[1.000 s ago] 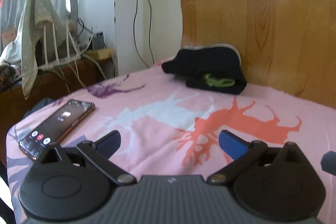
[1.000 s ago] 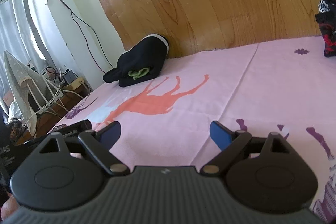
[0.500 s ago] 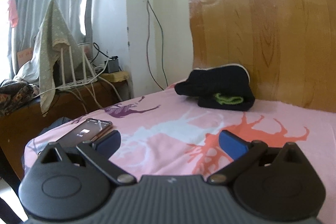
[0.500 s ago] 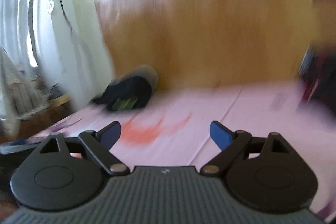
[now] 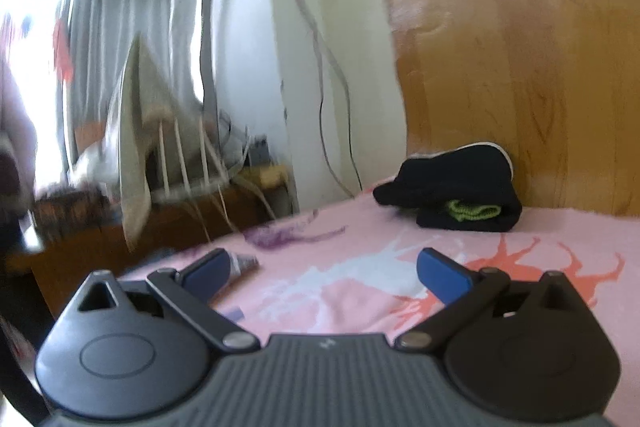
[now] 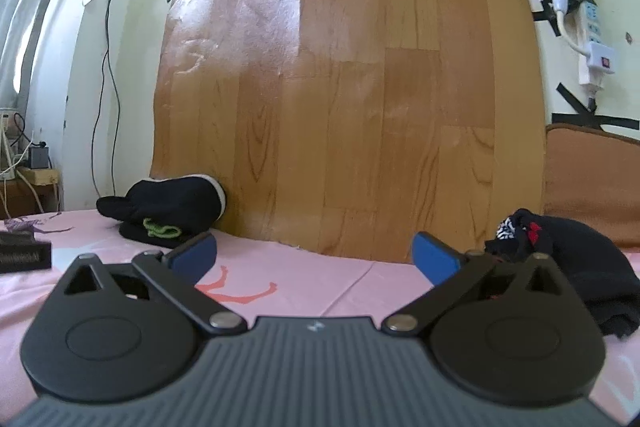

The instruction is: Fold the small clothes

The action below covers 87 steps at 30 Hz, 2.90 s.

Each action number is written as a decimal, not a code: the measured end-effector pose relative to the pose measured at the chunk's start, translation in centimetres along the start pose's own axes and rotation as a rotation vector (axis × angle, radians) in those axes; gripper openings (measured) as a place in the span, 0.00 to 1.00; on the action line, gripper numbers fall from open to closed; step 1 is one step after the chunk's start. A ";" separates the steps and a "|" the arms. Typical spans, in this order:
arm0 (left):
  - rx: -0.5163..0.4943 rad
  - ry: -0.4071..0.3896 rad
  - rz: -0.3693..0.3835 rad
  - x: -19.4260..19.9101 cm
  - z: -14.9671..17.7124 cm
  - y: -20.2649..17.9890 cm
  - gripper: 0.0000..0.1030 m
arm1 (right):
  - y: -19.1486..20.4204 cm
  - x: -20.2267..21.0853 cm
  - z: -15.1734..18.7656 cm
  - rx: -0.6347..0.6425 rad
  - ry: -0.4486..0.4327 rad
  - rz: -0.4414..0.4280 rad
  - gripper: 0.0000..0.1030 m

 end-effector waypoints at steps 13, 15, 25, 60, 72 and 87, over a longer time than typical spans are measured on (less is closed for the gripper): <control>0.019 -0.095 -0.066 1.6 -0.6 0.8 1.00 | 0.6 -0.5 0.8 0.020 0.095 -0.061 1.00; 0.016 -0.090 -0.073 1.5 -0.6 0.8 1.00 | 0.6 -0.5 0.8 0.015 0.098 -0.067 1.00; -0.135 0.127 -0.034 -1.2 0.8 -1.1 1.00 | 0.6 -0.7 1.1 -0.008 0.149 -0.117 1.00; -0.001 0.215 0.254 -1.9 1.8 -1.4 1.00 | 1.7 -1.0 2.0 -0.001 0.251 -0.232 1.00; 0.014 0.235 0.371 -1.6 2.0 -2.6 1.00 | 1.4 -1.6 2.3 -0.020 0.285 -0.244 1.00; -0.024 0.238 0.317 -1.8 2.3 -2.8 1.00 | 1.2 -1.6 2.4 -0.034 0.299 -0.247 1.00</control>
Point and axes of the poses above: each gripper's, at about its wrist camera, not at the fingertips, and x roughly against the way its jaws point, y to its left, z to its underside, the point moved 8 cm from there along -x, roughly the way its jaws point, and after that the axes turned 13 degrees about z, right-handed, at the moved point
